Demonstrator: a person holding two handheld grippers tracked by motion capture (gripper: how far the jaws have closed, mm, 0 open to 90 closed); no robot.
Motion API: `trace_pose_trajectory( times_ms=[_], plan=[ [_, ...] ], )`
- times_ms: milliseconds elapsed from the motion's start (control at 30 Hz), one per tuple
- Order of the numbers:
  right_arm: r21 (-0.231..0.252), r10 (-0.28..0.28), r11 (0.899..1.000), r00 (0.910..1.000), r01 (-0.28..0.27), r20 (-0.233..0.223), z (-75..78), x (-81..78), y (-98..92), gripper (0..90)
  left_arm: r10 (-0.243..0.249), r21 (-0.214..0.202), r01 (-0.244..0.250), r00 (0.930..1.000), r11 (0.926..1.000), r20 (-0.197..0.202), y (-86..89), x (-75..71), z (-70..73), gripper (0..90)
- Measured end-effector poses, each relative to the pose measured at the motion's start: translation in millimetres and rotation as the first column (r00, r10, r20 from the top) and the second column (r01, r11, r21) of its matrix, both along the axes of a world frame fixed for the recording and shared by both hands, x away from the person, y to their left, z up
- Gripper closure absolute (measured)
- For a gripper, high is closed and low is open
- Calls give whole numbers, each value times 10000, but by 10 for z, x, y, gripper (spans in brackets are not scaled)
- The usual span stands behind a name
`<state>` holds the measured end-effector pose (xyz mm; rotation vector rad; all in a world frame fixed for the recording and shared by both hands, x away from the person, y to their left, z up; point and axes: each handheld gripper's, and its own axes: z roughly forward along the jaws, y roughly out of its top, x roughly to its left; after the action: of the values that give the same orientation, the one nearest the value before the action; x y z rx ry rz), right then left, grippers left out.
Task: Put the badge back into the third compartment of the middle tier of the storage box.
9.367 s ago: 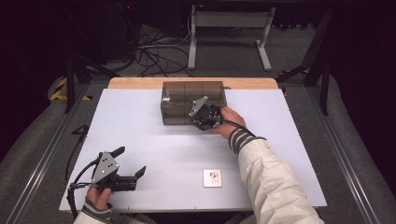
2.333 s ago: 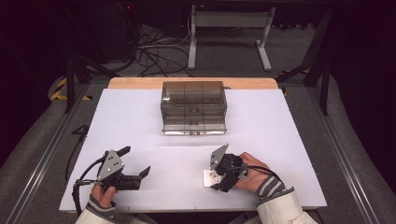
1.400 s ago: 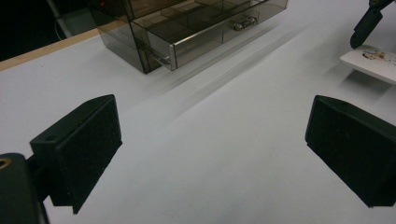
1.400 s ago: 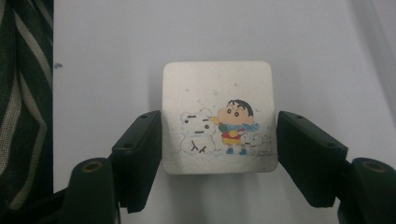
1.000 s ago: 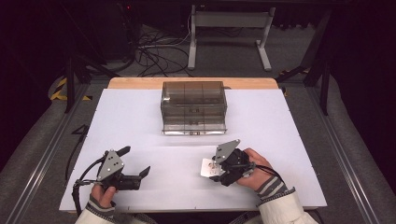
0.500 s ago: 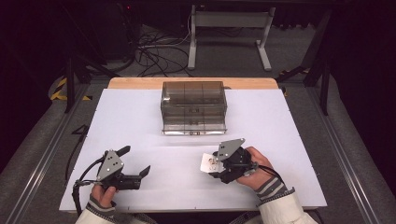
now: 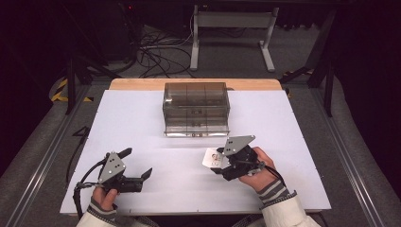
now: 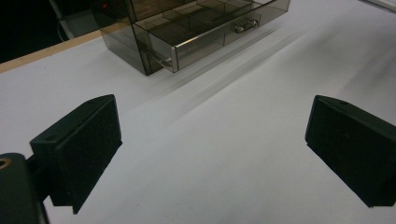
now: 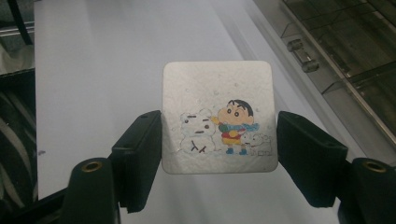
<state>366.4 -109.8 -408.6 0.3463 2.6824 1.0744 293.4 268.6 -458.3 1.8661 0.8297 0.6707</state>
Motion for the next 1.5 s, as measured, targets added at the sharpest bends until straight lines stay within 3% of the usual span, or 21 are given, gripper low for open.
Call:
trace_pose_trajectory(
  times_ms=[367,833,1500],
  plan=[
    [-156,-627,9979,9980,628,101,88,114,39,336,39,89,-40,10000,10000,52,0,0,3,44],
    [-297,-646,9974,9975,654,291,293,351,25,336,12,30,-12,10000,10000,-20,1,-3,2,44],
    [-475,-725,9960,9957,752,570,385,613,-26,336,44,41,-44,10000,10000,-6,7,0,1,44]
  ],
)
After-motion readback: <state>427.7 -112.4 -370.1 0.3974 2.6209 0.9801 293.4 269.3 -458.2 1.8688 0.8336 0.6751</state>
